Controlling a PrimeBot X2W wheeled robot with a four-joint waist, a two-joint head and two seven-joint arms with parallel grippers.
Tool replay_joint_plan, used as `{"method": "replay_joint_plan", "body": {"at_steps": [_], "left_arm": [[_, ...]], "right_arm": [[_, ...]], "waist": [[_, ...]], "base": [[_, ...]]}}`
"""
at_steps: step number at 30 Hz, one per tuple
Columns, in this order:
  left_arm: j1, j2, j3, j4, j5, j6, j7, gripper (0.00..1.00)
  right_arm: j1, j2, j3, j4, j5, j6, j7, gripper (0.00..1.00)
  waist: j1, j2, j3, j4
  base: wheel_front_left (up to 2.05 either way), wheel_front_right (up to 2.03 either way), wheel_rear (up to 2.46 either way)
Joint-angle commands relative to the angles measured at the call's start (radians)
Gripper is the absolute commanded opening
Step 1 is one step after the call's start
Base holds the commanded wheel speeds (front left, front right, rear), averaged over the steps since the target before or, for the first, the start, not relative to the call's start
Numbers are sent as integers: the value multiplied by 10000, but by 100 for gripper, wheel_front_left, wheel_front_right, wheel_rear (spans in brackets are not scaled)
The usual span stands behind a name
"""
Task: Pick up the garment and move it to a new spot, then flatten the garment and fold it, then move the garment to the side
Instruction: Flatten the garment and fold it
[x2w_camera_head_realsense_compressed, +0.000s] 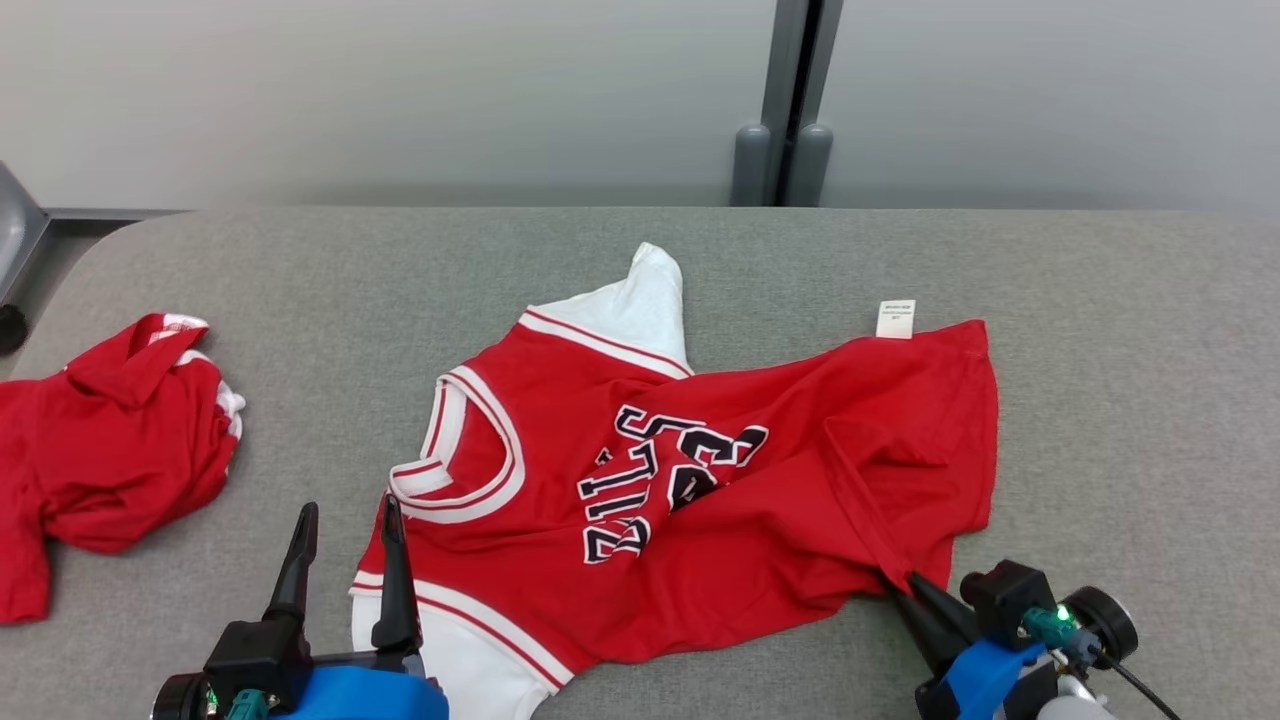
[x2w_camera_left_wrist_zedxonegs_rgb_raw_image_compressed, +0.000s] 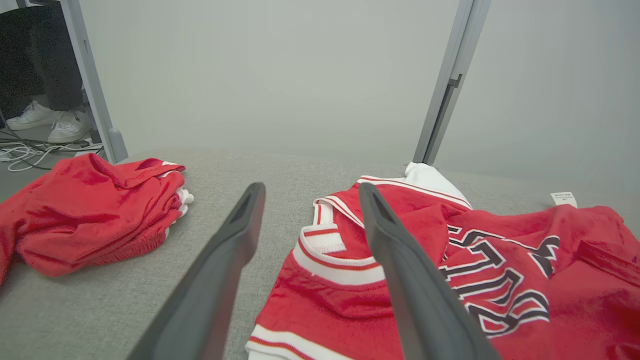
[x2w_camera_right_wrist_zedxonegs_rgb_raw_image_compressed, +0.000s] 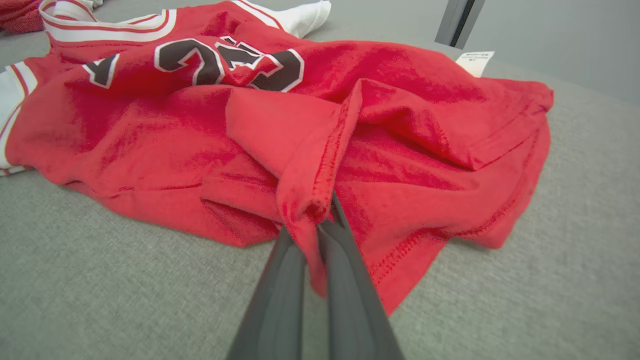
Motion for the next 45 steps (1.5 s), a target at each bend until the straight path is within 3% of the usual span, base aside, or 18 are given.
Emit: {"method": "replay_joint_plan", "body": {"at_steps": [1,15,21,22,23,24,35,41,45], "left_arm": [[106,-4,-19,-2,-52,-39,-3,100],[389,-2,193,93,84,-216,-3,100],[483,-4,288,101,142,-241,-3,100],[509,-4,312,93,159,-252,-3,100],[519,-4,328,88,166,-259,-3,100],[519,-4,333,87,176,-266,-3,100],[466,-4,332,57,210,-292,-3,100],[394,-6,418,70,255,-322,-3,100],[256,-4,453,32,282,-282,-3,100]], "right_arm": [[459,-167,214,-338,323,1,-4,0],[2366,-1364,888,-1952,2385,1,93,0],[2938,-1956,544,-2275,3179,1,231,0],[2996,-1986,492,-2277,3266,1,267,10],[3024,-2019,426,-2281,3338,1,300,72],[3035,-2034,382,-2287,3378,1,336,100],[2758,-1821,-314,-2673,2801,1,28,100],[2101,-1402,-961,-2741,2100,1,-10,100],[1229,-1068,-861,-2378,1421,1,-14,100]], "waist": [[1,1,-234,-293],[1,1,-471,-746],[1,1,-565,-811],[1,1,-574,-834],[1,1,-581,-859],[1,1,-586,-874],[1,1,-592,-789],[1,1,-500,-736],[1,1,-392,-734]], "base": [[0,0,0],[0,0,0],[0,0,0],[0,0,0],[0,0,0],[0,0,0],[0,0,0],[0,0,0],[0,0,0]]}}
